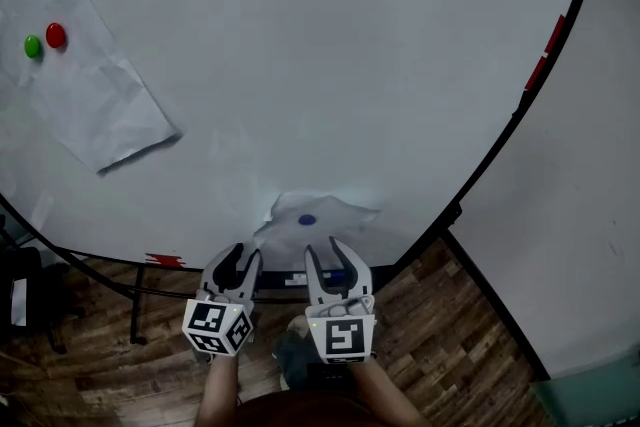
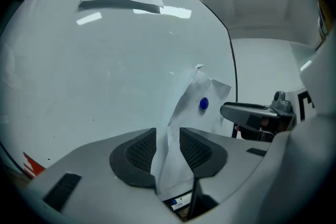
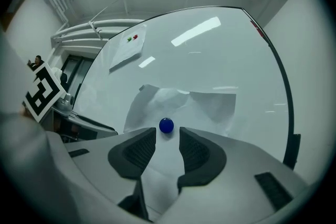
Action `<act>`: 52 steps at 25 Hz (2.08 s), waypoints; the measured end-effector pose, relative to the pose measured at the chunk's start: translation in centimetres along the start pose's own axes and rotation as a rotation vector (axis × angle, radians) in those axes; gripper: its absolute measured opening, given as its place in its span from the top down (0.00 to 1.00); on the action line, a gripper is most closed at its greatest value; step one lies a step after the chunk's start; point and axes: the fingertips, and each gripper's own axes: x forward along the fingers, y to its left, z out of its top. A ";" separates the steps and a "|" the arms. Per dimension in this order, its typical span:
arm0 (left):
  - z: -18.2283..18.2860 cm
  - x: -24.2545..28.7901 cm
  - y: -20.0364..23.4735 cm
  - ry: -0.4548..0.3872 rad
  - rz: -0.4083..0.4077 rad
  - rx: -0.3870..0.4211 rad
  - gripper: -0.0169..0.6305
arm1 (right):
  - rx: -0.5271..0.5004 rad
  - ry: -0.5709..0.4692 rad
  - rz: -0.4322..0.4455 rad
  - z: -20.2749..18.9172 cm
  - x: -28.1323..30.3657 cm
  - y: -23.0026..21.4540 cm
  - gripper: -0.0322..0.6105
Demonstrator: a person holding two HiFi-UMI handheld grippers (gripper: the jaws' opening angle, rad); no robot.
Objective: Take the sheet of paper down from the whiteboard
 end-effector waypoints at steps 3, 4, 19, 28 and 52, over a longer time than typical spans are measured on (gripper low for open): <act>0.3 0.6 0.4 -0.006 -0.003 0.015 0.75 | -0.013 -0.014 0.007 0.0 1.1 0.0 0.74; 0.3 0.7 0.5 -0.005 -0.004 0.016 0.75 | -0.020 -0.018 0.007 0.1 1.5 -0.1 0.74; 0.4 2.2 0.7 -0.009 -0.026 0.014 0.76 | -0.206 -0.063 -0.048 1.4 4.1 0.7 0.67; 0.2 2.3 -0.2 -0.009 -0.073 -0.004 0.78 | -0.255 -0.062 -0.061 0.5 4.4 0.9 0.69; -0.7 3.6 -0.1 0.031 -0.080 -0.143 0.94 | -0.227 -0.066 -0.085 0.5 4.3 0.2 0.74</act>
